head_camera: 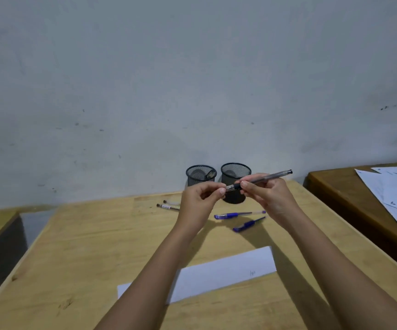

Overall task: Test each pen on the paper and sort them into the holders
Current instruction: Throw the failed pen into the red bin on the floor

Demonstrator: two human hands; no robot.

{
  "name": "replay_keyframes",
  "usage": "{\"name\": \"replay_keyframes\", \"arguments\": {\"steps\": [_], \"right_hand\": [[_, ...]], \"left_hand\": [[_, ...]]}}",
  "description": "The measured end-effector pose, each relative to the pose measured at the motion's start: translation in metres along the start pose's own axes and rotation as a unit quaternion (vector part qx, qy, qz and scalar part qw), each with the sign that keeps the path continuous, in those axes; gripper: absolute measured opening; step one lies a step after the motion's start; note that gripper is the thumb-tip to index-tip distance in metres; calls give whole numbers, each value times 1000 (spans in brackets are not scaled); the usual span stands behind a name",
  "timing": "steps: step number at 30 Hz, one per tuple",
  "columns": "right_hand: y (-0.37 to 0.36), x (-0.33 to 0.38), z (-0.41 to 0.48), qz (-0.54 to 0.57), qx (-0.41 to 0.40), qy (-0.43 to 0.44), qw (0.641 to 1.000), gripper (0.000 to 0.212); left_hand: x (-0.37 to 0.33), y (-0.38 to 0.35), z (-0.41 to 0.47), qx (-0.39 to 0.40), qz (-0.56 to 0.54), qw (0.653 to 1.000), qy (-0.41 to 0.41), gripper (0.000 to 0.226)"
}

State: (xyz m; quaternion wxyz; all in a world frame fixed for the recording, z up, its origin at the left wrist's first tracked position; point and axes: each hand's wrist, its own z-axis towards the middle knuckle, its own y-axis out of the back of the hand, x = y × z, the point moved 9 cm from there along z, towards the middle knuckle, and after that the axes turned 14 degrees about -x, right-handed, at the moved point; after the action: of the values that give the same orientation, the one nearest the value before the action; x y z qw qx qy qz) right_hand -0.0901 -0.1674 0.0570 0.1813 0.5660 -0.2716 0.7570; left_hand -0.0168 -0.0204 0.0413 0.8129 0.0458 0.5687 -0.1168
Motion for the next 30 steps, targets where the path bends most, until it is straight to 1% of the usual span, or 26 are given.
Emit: {"name": "replay_keyframes", "arguments": {"steps": [2, 4, 8, 11, 13, 15, 17, 18, 20, 22, 23, 26, 28, 30], "right_hand": [[10, 14, 8, -28, -11, 13, 999, 10], [26, 20, 14, -14, -62, 14, 998, 14], [54, 15, 10, 107, -179, -20, 978, 15], [78, 18, -4, 217, -264, -18, 940, 16], [96, 27, -15, 226, -302, 8, 926, 16], [117, 44, -33, 191, -328, 49, 924, 18], [141, 65, -53, 143, -355, 87, 920, 19], [157, 77, -67, 104, -377, 109, 914, 20], [191, 101, -100, -8, -417, 151, 896, 19], [220, 117, -131, -115, -430, 174, 878, 21], [234, 122, -149, -156, -438, 175, 868, 22], [277, 122, -200, -259, -466, 156, 831, 31], [307, 110, -228, -297, -478, 130, 816, 35], [337, 90, -254, -317, -489, 106, 806, 34]], "left_hand": [[-5, -13, 10, 11, 3, 1000, -13, 11], [-10, -25, 20, 24, -8, 1000, -12, 10], [-17, -56, 27, 68, -24, 997, -13, 12], [-24, -86, 14, 104, -48, 993, -3, 10], [-31, -105, 2, 124, -64, 990, -3, 9], [-35, -127, -13, 153, -74, 985, -3, 7], [-38, -150, -30, 190, -61, 980, -14, 6], [-40, -163, -42, 213, -50, 975, -29, 9], [-40, -188, -69, 253, -28, 965, -58, 15], [-27, -211, -99, 297, 23, 952, -70, 18], [-17, -225, -118, 330, 58, 939, -80, 22], [12, -254, -176, 427, 154, 884, -110, 35], [27, -270, -202, 449, 202, 860, -135, 42], [34, -289, -222, 464, 268, 821, -196, 49]]}}
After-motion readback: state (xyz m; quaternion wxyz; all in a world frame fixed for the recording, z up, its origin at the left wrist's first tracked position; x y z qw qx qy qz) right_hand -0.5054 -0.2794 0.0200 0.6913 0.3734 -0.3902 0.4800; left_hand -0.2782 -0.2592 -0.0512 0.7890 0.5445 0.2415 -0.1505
